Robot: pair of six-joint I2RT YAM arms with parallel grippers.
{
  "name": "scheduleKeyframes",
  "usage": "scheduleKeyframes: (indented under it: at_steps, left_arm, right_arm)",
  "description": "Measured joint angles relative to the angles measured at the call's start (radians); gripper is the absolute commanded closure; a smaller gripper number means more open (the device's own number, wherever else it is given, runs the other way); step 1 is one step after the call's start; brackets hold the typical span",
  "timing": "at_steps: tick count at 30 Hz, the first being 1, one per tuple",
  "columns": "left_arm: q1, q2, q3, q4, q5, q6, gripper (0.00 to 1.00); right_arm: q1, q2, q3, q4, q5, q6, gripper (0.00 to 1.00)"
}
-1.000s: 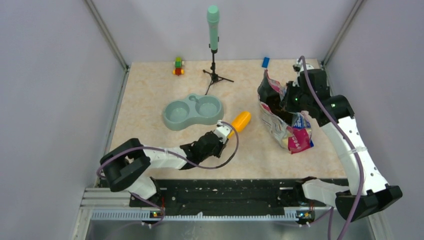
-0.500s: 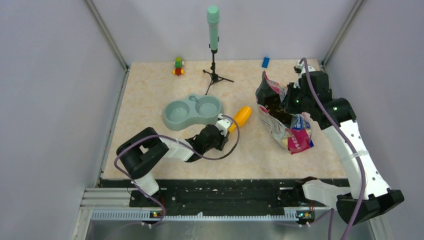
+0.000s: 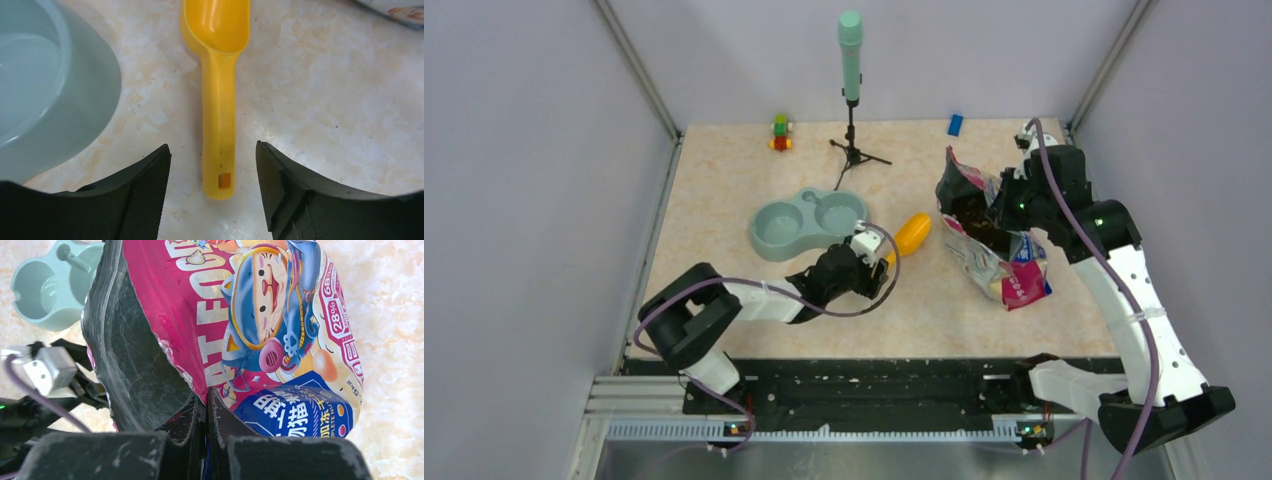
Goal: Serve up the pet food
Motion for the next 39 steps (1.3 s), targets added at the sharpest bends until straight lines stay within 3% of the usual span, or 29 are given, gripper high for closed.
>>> scheduleKeyframes:
  at_steps: [9, 18, 21, 28, 34, 39]
  left_arm:
    - [-0.006, -0.225, -0.165, 0.09, -0.007, 0.018, 0.26]
    - [-0.042, -0.233, -0.242, 0.155, -0.069, -0.008, 0.19]
    - [-0.11, -0.227, -0.256, 0.187, -0.137, 0.0, 0.17]
    - [-0.277, 0.028, -0.2, 0.34, -0.356, 0.099, 0.17]
    - [-0.288, 0.269, -0.135, 0.604, -0.588, 0.245, 0.13]
    - [-0.275, 0.33, -0.107, 0.696, -0.631, 0.275, 0.14]
  right_arm:
    - [0.0, 0.004, 0.0, 0.002, -0.001, 0.0, 1.0]
    - [0.0, 0.03, 0.0, 0.005, -0.002, 0.0, 1.0]
    - [0.0, 0.034, 0.0, 0.005, -0.002, 0.0, 1.0]
    - [0.003, 0.037, -0.007, 0.006, -0.004, 0.0, 1.0]
    - [0.008, 0.038, -0.012, 0.005, -0.003, -0.001, 1.0]
    - [0.01, 0.038, -0.012, 0.005, -0.003, -0.001, 1.0]
